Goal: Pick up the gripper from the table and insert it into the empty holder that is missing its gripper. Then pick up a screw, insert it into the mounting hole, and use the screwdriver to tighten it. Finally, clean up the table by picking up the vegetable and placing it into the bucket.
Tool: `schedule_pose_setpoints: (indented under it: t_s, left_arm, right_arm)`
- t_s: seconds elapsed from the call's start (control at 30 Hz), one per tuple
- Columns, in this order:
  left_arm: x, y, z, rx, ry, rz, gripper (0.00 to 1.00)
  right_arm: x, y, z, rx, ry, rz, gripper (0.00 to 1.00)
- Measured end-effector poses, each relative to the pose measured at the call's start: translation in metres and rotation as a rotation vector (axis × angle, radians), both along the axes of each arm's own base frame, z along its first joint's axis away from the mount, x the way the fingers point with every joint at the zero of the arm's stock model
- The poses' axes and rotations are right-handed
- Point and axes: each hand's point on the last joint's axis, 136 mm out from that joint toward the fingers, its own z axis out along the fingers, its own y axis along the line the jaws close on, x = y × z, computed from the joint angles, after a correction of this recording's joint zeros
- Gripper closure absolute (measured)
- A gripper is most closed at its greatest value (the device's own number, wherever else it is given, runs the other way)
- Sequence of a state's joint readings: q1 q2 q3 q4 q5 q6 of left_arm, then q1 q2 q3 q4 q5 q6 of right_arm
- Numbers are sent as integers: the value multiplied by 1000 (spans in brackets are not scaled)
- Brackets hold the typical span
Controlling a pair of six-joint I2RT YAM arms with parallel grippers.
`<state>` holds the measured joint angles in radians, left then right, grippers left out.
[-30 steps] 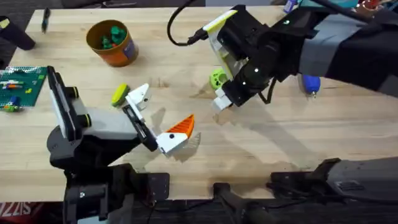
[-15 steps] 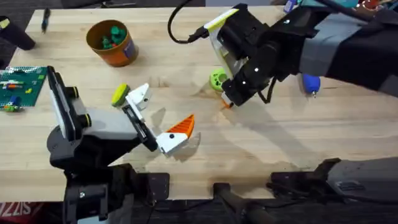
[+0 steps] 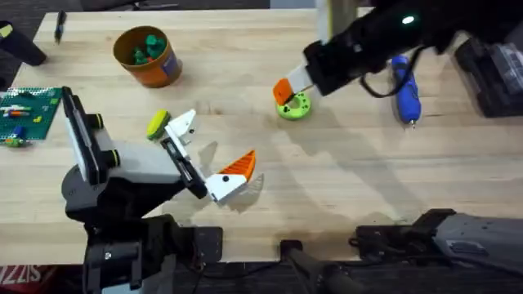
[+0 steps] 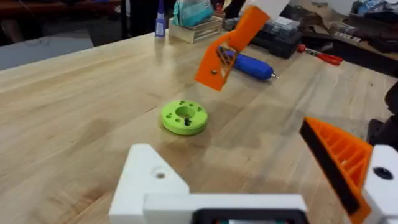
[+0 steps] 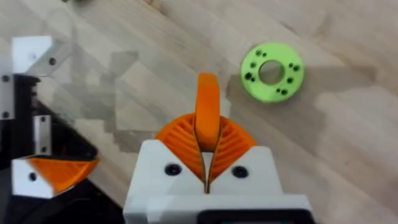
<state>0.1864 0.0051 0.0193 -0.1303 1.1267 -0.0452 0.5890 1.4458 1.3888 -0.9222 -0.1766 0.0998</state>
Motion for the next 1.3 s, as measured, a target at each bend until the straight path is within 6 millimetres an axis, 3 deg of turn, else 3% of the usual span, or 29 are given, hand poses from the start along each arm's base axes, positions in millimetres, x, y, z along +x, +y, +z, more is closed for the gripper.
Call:
schedule_pose_setpoints:
  t_s: [0.23, 0.6, 0.77, 0.97, 1.3]
  left_arm:
    - [0, 0, 0, 0, 0, 0, 15]
    - [0, 0, 0, 0, 0, 0, 15]
    - [0, 0, 0, 0, 0, 0, 15]
    - [0, 0, 0, 0, 0, 0, 15]
    - [0, 0, 0, 0, 0, -2, 15]
  right_arm:
    - [-8, -3, -5, 100, 83, -42, 983]
    - [-12, 33, -17, 521, 84, 60, 984]
    - [-22, 44, -34, 656, 233, 134, 984]
    - [-33, 62, -31, 816, 362, 282, 984]
    - [-50, 74, -40, 938, 559, 411, 984]
